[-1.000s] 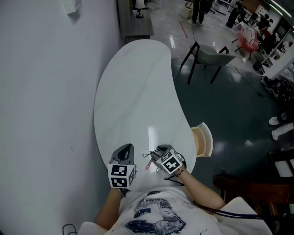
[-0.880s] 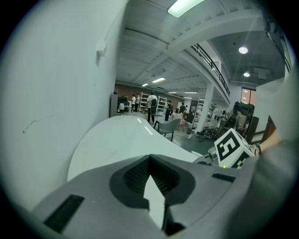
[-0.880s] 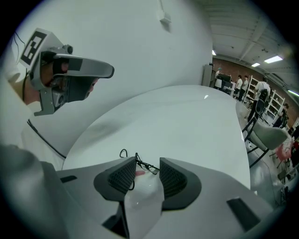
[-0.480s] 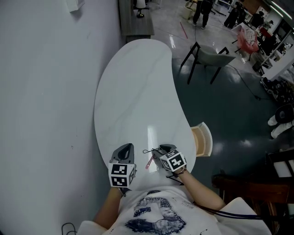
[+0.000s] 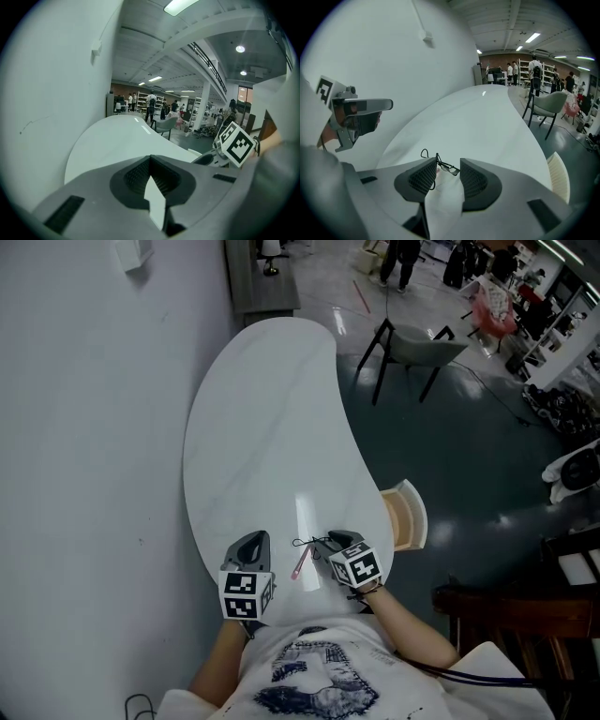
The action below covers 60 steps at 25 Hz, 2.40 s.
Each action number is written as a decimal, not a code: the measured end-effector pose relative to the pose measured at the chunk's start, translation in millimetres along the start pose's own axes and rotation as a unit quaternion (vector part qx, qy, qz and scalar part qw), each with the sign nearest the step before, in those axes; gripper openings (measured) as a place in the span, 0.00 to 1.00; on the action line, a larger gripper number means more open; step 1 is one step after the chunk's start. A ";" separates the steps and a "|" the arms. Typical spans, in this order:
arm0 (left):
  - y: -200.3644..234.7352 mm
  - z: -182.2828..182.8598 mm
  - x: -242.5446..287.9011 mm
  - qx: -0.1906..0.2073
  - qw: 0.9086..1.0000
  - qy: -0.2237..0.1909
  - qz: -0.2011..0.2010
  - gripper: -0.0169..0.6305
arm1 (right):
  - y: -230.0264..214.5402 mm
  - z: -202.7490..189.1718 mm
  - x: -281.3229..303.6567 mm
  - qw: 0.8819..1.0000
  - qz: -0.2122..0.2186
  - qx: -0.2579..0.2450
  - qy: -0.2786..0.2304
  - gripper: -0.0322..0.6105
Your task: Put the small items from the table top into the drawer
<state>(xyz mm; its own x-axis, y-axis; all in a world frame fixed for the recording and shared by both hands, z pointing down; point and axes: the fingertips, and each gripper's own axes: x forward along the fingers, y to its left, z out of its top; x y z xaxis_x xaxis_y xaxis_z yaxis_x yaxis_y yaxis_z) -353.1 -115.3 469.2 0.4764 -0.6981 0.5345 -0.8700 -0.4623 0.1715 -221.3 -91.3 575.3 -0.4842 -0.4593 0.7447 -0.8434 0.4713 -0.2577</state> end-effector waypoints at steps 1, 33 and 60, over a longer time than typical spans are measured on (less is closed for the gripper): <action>-3.0 -1.2 -0.2 0.001 1.000 0.001 -0.002 0.06 | -0.4 -0.5 -3.0 1.000 -0.002 0.002 -0.003 0.32; -222.6 -23.3 1.7 0.022 0.999 0.011 0.042 0.06 | -118.2 -60.2 -181.7 0.995 0.017 0.027 -0.097 0.31; -335.6 -10.9 102.0 0.060 0.998 0.030 0.003 0.06 | -249.6 -87.5 -234.0 0.987 -0.012 0.089 -0.131 0.31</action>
<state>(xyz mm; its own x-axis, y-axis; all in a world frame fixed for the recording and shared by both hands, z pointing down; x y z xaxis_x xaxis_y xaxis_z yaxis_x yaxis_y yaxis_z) -13.9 -25.4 475.2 0.4595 -0.6693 0.5839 -0.8497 -0.5226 0.0697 123.0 -35.7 519.2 -0.4877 -0.6582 0.5735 -0.8715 0.3287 -0.3638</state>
